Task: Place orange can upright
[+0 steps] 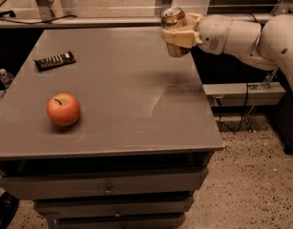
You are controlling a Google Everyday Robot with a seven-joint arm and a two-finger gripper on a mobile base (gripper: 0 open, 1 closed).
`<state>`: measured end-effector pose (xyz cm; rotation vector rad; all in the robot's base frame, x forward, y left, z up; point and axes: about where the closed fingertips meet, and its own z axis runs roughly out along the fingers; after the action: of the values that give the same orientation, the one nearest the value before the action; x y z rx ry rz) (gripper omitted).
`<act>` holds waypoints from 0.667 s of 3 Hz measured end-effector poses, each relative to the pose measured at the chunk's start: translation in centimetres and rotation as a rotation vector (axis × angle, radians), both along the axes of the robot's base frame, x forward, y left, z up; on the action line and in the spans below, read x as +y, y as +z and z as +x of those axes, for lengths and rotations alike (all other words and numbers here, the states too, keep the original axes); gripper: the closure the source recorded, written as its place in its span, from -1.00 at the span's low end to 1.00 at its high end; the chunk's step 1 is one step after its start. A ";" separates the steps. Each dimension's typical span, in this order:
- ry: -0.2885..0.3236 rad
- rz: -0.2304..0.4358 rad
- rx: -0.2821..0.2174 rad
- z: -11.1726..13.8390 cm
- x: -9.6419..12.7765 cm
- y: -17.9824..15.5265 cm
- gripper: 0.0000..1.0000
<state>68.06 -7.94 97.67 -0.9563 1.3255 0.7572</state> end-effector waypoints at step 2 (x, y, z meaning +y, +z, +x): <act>0.034 0.132 -0.007 -0.3 -1.2 -3.1 1.00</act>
Offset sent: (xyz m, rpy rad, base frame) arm -0.0036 -0.0244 -0.0494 0.1728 -0.0130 0.0533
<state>67.79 -9.12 94.58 -0.8776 1.2400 0.8562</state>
